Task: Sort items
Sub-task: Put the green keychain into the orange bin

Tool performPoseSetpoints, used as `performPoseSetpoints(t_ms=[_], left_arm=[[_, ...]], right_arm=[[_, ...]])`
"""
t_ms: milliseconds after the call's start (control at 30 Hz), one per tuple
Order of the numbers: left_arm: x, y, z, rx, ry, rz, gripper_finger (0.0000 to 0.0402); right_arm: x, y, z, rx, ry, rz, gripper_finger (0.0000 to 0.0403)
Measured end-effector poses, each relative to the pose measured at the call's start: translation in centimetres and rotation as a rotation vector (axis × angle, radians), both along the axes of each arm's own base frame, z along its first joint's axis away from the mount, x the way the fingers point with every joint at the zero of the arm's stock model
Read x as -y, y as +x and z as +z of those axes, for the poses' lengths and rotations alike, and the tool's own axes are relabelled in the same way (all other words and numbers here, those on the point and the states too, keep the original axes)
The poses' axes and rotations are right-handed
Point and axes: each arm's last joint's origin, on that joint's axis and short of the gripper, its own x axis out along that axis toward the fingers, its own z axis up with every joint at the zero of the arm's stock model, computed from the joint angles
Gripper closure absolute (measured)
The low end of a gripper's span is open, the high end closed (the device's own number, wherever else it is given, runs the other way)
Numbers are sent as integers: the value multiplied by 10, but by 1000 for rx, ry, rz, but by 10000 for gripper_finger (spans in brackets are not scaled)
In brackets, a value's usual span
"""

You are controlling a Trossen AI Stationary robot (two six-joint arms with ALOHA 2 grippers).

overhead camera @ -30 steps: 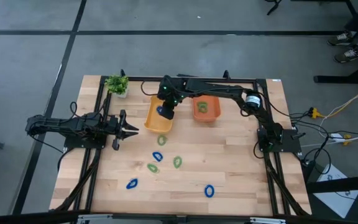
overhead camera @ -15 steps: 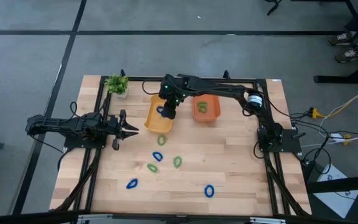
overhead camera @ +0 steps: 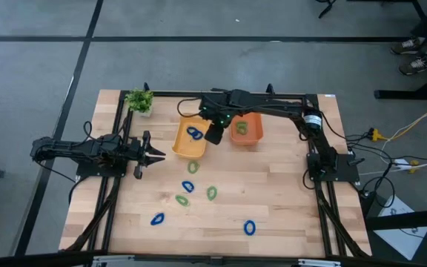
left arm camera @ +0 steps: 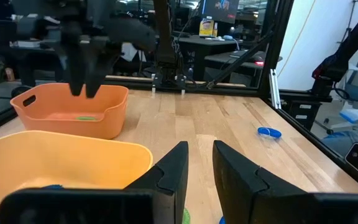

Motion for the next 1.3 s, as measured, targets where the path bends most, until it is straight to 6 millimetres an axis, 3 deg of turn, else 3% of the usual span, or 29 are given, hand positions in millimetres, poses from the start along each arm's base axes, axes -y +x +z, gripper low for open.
performPoseSetpoints(t_ms=[200, 400, 733, 933, 1133, 1300], left_arm=[[0, 0, 0, 0, 0, 0, 331], [0, 0, 0, 0, 0, 0, 331], [0, 0, 0, 0, 0, 0, 331], [0, 0, 0, 0, 0, 0, 331], [0, 0, 0, 0, 0, 0, 331], [0, 0, 0, 0, 0, 0, 331]], right_arm=[[-33, -7, 29, 45, -100, 22, 286], [-75, -22, 45, -29, -273, 17, 286], [-150, -51, 47, -217, -558, 29, 285], [-184, -60, 48, -226, -595, 127, 285], [-204, -66, 47, -239, -569, 248, 285], [-204, -80, 26, -270, -529, 256, 286]])
